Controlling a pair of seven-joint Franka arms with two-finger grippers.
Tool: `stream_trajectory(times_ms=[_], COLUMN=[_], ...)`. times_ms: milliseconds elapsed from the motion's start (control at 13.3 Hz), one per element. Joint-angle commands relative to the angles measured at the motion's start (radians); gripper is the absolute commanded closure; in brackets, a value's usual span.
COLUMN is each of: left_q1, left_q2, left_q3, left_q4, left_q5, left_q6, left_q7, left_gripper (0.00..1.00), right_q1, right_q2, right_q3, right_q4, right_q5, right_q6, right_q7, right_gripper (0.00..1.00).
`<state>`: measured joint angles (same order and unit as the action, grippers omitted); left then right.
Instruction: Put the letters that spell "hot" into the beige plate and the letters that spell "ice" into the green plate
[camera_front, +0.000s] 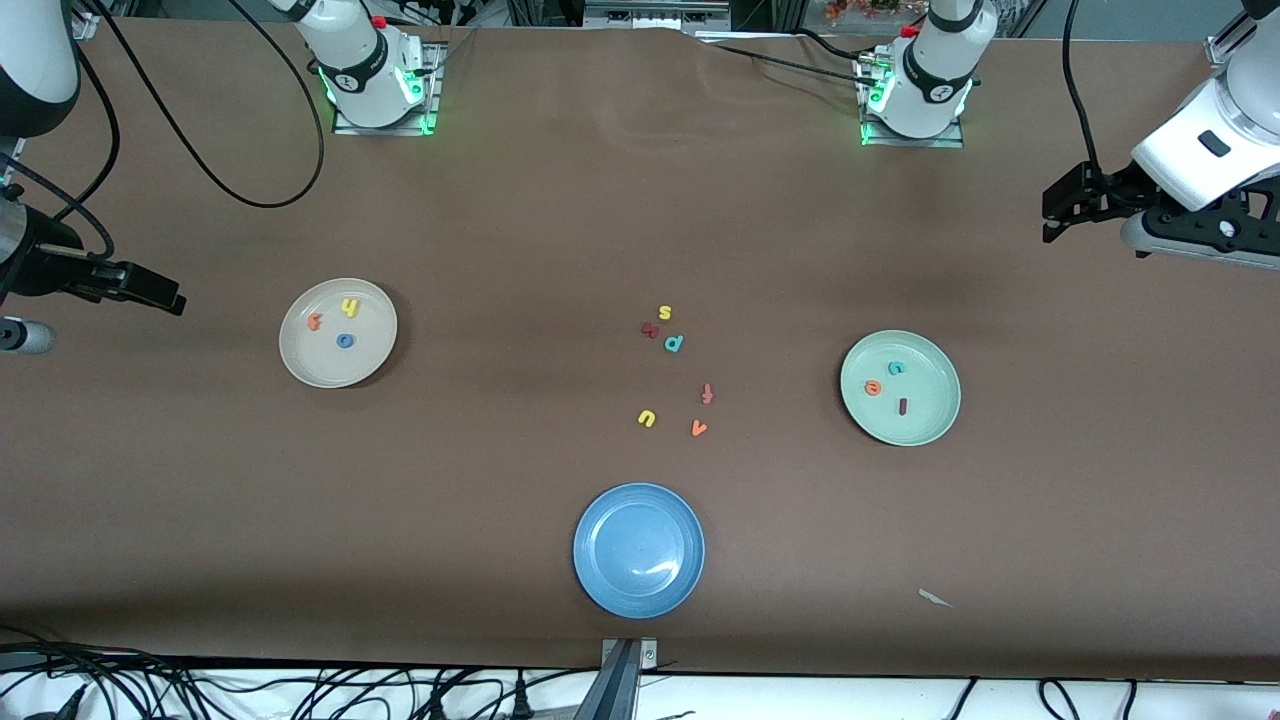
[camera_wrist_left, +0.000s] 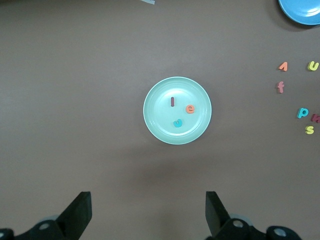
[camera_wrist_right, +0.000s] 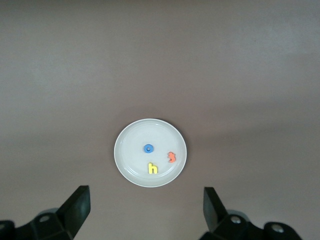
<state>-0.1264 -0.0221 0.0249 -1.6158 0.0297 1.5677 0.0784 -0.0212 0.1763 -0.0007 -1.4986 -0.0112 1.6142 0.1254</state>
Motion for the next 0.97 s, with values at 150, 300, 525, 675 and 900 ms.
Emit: stream_trajectory(times_ms=[150, 300, 525, 675, 900], left_q1=[0.010, 0.010, 0.011, 0.011, 0.010], left_q2=[-0.022, -0.022, -0.022, -0.024, -0.024], left_q3=[-0.008, -0.010, -0.008, -0.010, -0.010], left_q4=[-0.018, -0.018, -0.018, -0.016, -0.016], left_q5=[0.010, 0.012, 0.010, 0.010, 0.010], left_q6=[-0.006, -0.005, -0.006, -0.006, -0.006], left_q7=[-0.003, -0.003, 0.000, -0.002, -0.002], left_gripper=[0.00, 0.00, 0.00, 0.00, 0.00], right_q1=[0.004, 0.004, 0.007, 0.010, 0.009], right_q2=[-0.008, -0.009, 0.005, 0.005, 0.011], right_q3=[0.022, 0.022, 0.022, 0.022, 0.022], right_q4=[-0.005, -0.003, -0.006, -0.005, -0.005], right_q5=[-0.001, 0.000, 0.000, 0.000, 0.000], right_q6=[-0.037, -0.053, -0.042, -0.040, -0.040], right_q7=[0.037, 0.037, 0.037, 0.037, 0.037], right_gripper=[0.01, 0.00, 0.00, 0.00, 0.00])
